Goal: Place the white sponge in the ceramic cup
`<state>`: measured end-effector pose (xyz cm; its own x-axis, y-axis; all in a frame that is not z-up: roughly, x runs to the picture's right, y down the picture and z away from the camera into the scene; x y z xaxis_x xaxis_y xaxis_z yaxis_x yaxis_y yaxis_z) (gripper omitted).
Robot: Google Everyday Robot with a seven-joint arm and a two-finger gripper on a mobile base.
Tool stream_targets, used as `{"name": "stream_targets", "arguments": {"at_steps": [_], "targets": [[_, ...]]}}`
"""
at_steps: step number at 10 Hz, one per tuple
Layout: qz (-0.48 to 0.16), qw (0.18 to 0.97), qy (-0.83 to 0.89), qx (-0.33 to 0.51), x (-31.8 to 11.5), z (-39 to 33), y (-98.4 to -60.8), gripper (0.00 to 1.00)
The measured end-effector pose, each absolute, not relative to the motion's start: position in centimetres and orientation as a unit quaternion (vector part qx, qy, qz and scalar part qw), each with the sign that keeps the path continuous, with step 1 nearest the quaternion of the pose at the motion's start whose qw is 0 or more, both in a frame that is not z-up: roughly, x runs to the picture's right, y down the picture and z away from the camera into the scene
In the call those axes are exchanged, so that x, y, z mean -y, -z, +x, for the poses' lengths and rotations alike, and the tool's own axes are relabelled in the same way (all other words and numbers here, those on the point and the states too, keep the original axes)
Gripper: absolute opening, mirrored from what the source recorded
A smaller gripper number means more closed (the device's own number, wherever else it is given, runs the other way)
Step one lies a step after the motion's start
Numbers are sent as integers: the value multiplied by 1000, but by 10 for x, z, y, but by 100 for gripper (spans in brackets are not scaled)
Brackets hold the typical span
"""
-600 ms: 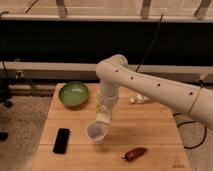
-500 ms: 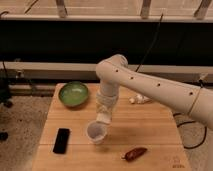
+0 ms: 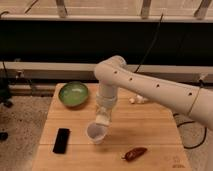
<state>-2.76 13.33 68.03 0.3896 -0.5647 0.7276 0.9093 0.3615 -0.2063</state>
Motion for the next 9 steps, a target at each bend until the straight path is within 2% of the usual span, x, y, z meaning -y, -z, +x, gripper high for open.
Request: {"name": "stream_targets", "arguments": {"at_steps": [5, 6, 9], "targets": [[-297, 762, 490, 302, -160, -38, -669, 5], [-296, 761, 490, 305, -164, -36, -667, 11], [-292, 760, 487, 316, -173, -32, -663, 40]]}}
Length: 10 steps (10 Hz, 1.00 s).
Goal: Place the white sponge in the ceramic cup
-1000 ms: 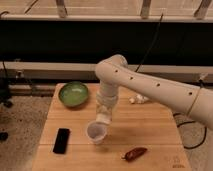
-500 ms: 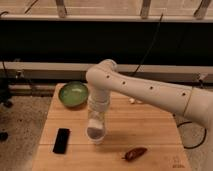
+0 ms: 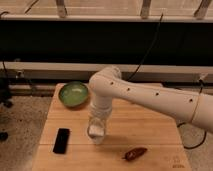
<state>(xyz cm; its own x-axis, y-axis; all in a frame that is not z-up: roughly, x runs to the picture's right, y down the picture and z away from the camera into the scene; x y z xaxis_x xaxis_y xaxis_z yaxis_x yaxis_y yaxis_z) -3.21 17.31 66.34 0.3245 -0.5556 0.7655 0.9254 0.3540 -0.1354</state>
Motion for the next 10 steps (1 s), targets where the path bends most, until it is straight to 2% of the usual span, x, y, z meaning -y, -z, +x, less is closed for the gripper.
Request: {"name": "stream_targets", "arguments": {"at_steps": [2, 4, 10], "targets": [[-291, 757, 488, 323, -177, -33, -664, 63], [-289, 756, 488, 327, -177, -34, -665, 78], [-266, 766, 488, 323, -153, -30, -658, 80]]}}
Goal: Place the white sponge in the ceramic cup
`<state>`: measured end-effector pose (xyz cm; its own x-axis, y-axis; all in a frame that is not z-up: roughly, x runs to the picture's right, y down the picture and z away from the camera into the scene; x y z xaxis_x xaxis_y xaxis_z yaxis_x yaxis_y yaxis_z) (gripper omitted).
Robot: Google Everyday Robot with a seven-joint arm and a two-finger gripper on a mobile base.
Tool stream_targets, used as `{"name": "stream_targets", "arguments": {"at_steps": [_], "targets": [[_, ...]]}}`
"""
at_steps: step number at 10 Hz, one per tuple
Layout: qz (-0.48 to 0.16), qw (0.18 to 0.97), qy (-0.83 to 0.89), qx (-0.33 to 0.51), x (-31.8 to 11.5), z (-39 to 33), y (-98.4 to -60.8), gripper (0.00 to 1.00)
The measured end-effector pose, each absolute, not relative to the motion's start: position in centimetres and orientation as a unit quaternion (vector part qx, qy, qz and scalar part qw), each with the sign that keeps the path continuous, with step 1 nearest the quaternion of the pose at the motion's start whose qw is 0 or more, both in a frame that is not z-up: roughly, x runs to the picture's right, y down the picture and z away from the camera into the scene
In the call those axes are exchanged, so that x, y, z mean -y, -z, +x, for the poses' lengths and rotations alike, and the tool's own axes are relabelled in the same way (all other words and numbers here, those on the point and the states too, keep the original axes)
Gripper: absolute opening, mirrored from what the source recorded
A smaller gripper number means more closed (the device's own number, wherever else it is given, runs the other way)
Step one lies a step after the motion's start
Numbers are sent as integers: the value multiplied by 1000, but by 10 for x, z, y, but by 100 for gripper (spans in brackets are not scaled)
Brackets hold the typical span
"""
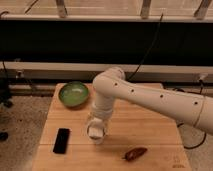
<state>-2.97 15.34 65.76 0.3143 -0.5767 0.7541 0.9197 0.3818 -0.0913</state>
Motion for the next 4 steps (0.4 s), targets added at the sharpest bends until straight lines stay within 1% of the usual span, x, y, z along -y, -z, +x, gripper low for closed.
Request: {"name": "stream_targets", "arguments": {"at_steps": [4], "targets": [[-251, 779, 492, 297, -111, -6, -645, 80]]}}
